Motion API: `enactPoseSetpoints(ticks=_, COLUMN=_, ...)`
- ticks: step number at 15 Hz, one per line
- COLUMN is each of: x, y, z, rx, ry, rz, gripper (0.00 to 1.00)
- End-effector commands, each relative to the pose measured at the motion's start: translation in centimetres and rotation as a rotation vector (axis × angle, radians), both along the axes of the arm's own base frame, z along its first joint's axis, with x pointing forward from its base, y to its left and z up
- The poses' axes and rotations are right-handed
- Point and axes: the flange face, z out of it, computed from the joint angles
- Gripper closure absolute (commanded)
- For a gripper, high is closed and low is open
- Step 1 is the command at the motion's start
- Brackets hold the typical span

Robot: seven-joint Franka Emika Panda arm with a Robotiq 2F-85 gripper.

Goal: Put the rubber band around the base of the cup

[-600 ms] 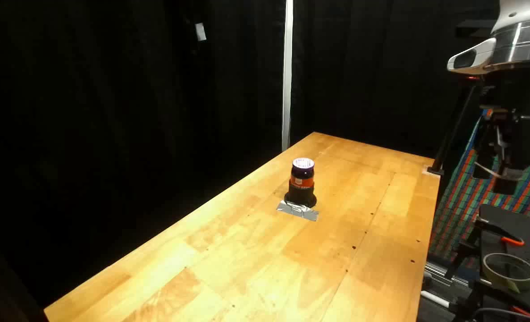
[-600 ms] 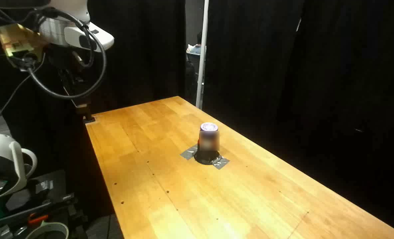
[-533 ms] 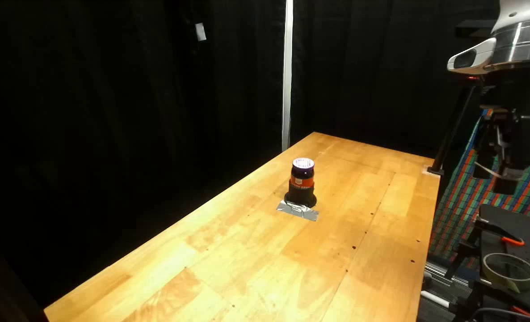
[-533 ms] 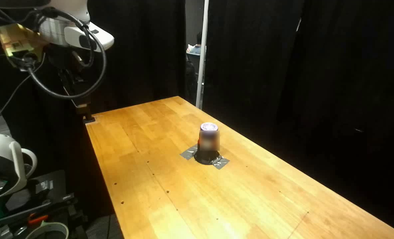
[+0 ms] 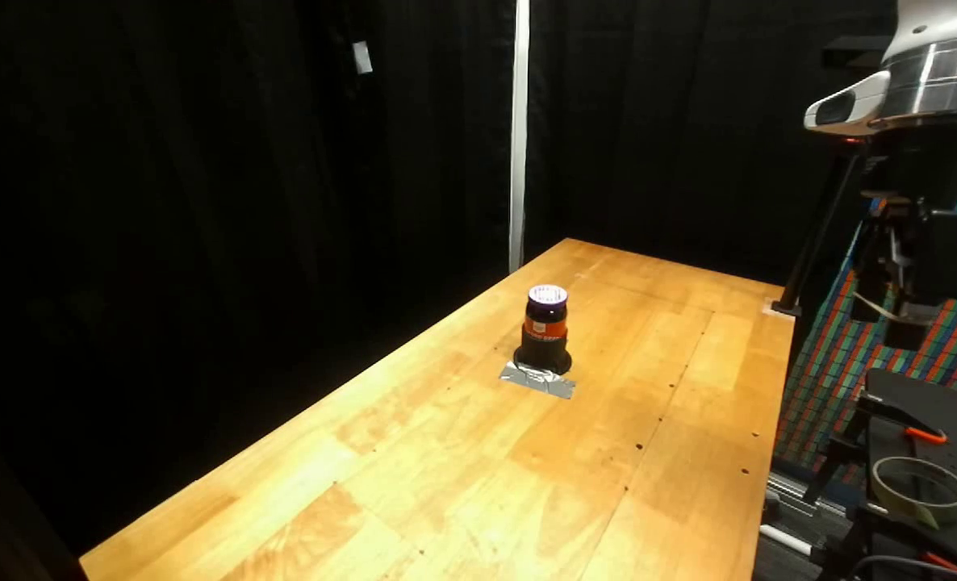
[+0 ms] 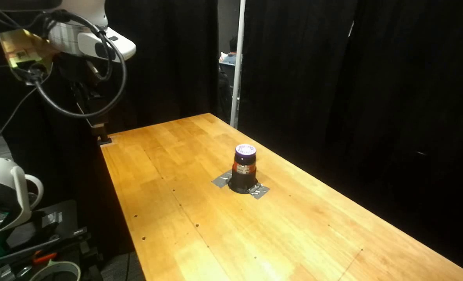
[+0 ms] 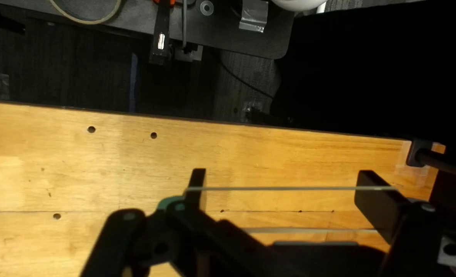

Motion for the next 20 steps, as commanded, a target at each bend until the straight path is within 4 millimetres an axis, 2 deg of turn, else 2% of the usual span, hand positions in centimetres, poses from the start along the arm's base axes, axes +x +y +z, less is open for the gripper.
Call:
enactPoseSetpoints(ticks=1, x=5.5, y=-2.1, z=-0.9, rx=-0.005, ry=0.011, rz=-0.021, gripper=0.0)
enactPoseSetpoints(ticks=6, x=15.2, y=-4.9, z=-1.7, rx=-0.018, ry=0.001, rz=-0.01, gripper=0.0)
enactPoseSetpoints(ticks=11, x=23.8, y=-5.9, z=-3.6, rx=-0.084, ry=0.035, rz=0.028, gripper=0.0)
enactPoseSetpoints(ticks=16, x=30.3, y=-5.9, z=-5.2, rx=-0.236, ry=0.077, rz=0.059, gripper=0.0)
enactPoseSetpoints(ticks=20, x=35.0, y=-4.8, z=-5.6, rx=-0.216, ry=0.055, rz=0.118, gripper=0.0)
